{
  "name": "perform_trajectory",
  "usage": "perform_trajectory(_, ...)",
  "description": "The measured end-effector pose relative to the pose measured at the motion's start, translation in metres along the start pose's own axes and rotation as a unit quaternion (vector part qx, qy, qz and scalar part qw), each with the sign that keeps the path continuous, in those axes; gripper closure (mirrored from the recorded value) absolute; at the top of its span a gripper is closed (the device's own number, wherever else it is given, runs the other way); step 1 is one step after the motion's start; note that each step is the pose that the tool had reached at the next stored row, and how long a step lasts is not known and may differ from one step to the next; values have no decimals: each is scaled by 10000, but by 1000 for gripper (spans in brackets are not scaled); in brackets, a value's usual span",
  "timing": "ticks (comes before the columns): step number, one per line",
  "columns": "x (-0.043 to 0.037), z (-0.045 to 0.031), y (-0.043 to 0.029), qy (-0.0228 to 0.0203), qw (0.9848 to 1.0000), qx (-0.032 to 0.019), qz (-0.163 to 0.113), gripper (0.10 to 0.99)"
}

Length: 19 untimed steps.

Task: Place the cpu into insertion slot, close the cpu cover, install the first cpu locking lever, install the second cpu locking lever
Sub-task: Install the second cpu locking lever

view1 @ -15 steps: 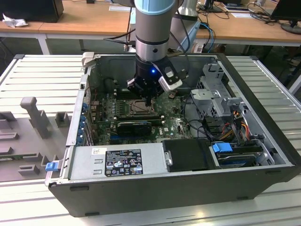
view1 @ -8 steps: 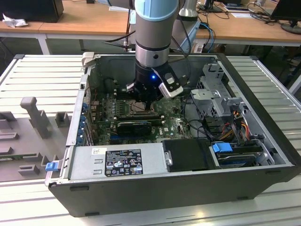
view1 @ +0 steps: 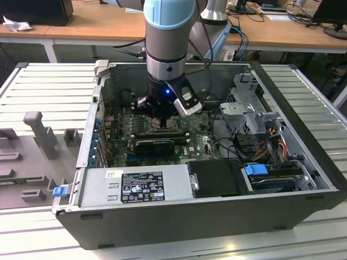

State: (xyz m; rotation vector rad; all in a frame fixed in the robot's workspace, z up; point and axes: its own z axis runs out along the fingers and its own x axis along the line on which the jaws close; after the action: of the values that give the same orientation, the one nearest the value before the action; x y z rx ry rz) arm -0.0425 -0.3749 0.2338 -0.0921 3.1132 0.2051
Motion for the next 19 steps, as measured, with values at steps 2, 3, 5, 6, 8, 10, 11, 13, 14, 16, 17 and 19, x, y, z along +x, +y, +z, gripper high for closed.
perform_trajectory(2, 6, 22, -2, -2, 10000, -24, 1, 980)
perform_trajectory(3, 7, 28, -4, -1, 10000, -28, 1, 980)
perform_trajectory(5, 9, 41, -5, -2, 10000, -38, 1, 980)
perform_trajectory(6, 9, 46, -6, -2, 10000, -40, 1, 980)
perform_trajectory(8, 10, 55, -7, -2, 10000, -42, 1, 980)
perform_trajectory(10, 11, 66, -10, -3, 10000, -49, 2, 980)
perform_trajectory(11, 11, 69, -10, -3, 10000, -50, 2, 980)
perform_trajectory(13, 11, 76, -12, -3, 10000, -52, 2, 980)
perform_trajectory(14, 11, 78, -12, -3, 10000, -53, 2, 980)
perform_trajectory(16, 12, 88, -16, -3, 10000, -56, 2, 980)
perform_trajectory(17, 19, 102, -23, -4, 10000, -57, 1, 980)
perform_trajectory(19, 29, 120, -36, -3, 10000, -57, 2, 980)
